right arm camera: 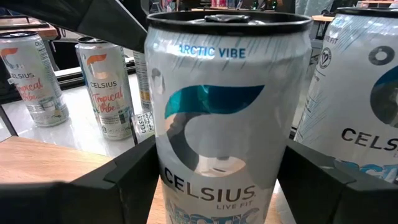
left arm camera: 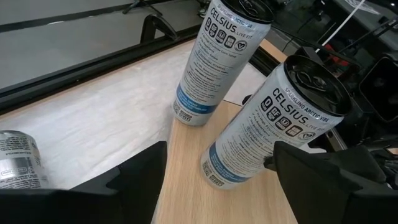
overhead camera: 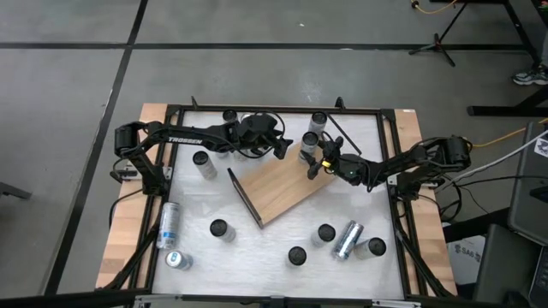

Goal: Place canned beverage on shelf
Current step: Put the white blue soda can on the shelf

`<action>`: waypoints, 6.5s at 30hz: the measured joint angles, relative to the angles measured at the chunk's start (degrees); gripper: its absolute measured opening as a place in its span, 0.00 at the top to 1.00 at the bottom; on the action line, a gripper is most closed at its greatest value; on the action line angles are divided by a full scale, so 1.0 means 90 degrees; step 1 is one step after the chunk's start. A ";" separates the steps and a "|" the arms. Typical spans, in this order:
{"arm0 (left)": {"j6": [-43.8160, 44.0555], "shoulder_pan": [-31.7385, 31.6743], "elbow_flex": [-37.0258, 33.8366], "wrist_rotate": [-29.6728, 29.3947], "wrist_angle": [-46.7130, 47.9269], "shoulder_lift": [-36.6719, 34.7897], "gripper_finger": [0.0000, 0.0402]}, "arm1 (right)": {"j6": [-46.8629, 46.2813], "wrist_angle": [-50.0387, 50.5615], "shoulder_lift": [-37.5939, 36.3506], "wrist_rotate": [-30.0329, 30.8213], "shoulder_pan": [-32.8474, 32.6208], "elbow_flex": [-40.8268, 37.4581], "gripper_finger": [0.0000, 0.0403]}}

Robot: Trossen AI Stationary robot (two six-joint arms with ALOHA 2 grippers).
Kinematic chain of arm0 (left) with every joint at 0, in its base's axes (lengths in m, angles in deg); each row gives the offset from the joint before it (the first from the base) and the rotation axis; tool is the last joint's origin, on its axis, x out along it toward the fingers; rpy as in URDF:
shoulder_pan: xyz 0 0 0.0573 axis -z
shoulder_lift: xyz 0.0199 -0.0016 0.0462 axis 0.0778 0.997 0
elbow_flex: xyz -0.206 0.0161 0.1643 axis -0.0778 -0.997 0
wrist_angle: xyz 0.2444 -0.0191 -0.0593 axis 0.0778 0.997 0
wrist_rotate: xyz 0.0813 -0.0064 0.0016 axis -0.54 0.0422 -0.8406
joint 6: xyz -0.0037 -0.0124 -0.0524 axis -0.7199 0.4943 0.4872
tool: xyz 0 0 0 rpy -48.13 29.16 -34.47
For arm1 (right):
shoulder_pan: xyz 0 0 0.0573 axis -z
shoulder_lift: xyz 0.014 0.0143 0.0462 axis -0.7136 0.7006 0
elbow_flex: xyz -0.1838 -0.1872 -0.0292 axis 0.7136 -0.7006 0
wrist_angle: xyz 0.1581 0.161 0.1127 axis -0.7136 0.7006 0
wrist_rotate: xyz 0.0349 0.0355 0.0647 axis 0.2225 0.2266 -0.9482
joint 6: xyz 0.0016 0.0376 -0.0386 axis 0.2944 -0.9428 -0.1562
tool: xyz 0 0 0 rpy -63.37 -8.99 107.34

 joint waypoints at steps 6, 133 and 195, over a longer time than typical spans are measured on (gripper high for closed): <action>0.0000 0.0000 0.0000 0.0001 -0.0001 -0.0001 0.28 | 0.0003 0.0110 0.0000 -0.0003 0.0000 0.0002 0.28; -0.0019 0.0146 0.0000 -0.0144 0.0001 0.0001 0.28 | -0.0892 0.2593 -0.1246 -0.0786 -0.0240 -0.0003 0.07; -0.0284 0.0141 0.0002 -0.1264 -0.1313 0.0963 0.28 | -0.0854 0.2275 -0.1248 -0.0879 -0.0260 0.0000 0.07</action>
